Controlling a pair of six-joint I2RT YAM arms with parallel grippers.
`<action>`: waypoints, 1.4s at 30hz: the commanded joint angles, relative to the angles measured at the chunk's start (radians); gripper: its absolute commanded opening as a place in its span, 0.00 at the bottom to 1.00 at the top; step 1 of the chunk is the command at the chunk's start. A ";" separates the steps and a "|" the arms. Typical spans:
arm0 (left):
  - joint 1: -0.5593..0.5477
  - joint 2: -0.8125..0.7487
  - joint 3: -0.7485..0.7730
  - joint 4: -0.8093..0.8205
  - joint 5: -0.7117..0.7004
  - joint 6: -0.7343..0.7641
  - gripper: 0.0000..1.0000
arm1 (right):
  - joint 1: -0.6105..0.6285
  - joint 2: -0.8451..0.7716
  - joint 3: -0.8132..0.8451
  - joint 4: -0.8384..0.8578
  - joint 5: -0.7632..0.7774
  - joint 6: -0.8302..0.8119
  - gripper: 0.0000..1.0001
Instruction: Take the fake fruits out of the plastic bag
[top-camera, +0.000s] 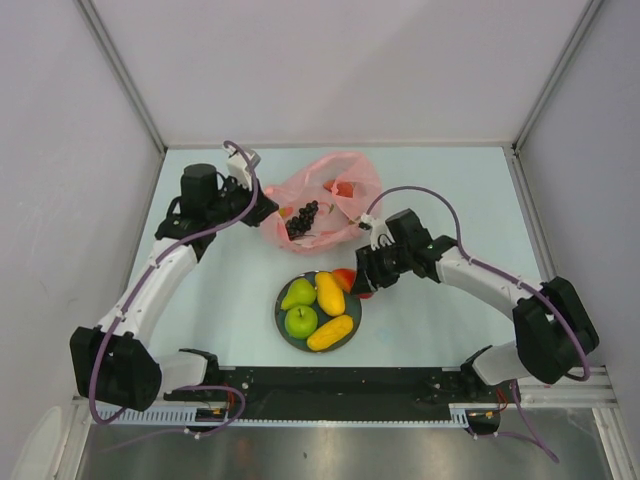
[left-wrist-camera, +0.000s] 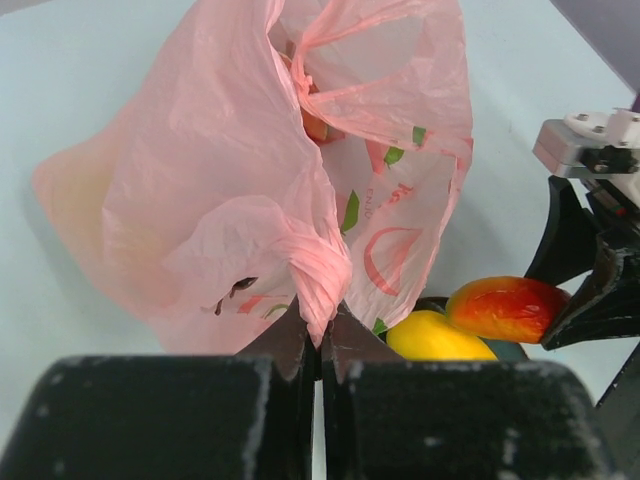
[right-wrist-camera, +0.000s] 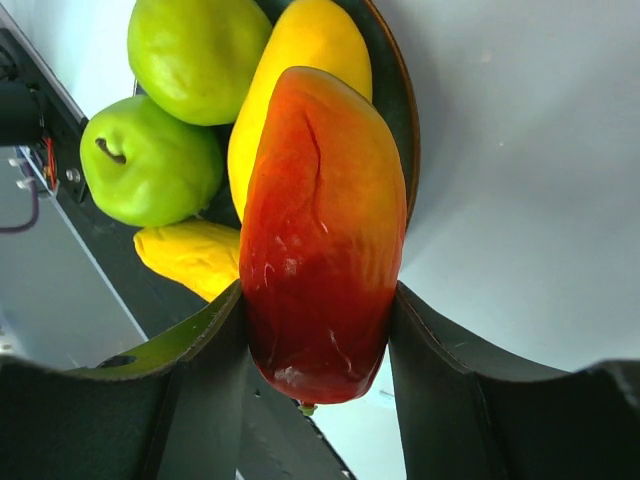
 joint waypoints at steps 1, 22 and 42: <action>-0.005 -0.035 -0.014 0.003 0.025 0.002 0.00 | 0.018 0.045 -0.008 0.061 0.023 0.122 0.00; -0.005 -0.066 -0.079 0.005 0.034 0.015 0.00 | 0.063 0.093 -0.073 0.160 0.026 0.250 0.50; -0.007 -0.071 -0.082 0.011 0.031 0.031 0.00 | -0.043 0.030 0.016 0.050 -0.006 0.081 0.91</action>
